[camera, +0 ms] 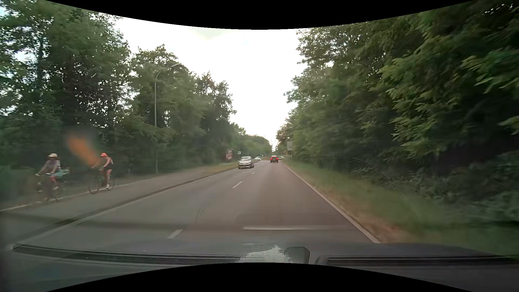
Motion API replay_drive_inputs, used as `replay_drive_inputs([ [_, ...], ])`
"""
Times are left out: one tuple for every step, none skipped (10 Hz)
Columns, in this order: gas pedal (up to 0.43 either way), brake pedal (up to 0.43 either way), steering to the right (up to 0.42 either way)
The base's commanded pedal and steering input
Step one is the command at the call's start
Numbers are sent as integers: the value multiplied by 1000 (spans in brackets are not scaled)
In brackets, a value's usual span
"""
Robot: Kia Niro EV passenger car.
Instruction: Follow the waypoints while adhering to traffic rules and regulations
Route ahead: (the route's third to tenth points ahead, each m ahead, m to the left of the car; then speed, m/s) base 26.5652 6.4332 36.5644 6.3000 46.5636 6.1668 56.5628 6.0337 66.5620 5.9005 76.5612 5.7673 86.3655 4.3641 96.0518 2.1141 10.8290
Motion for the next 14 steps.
replay_drive_inputs([
  [79, 0, -3],
  [67, 0, -3],
  [67, 0, -3],
  [67, 0, -3],
  [67, 0, -2],
  [67, 0, -2],
  [67, 0, -2],
  [67, 0, -2],
  [67, 0, -2],
  [67, 0, -2],
  [67, 0, -2],
  [67, 0, -2],
  [67, 0, -2],
  [67, 0, -2],
])
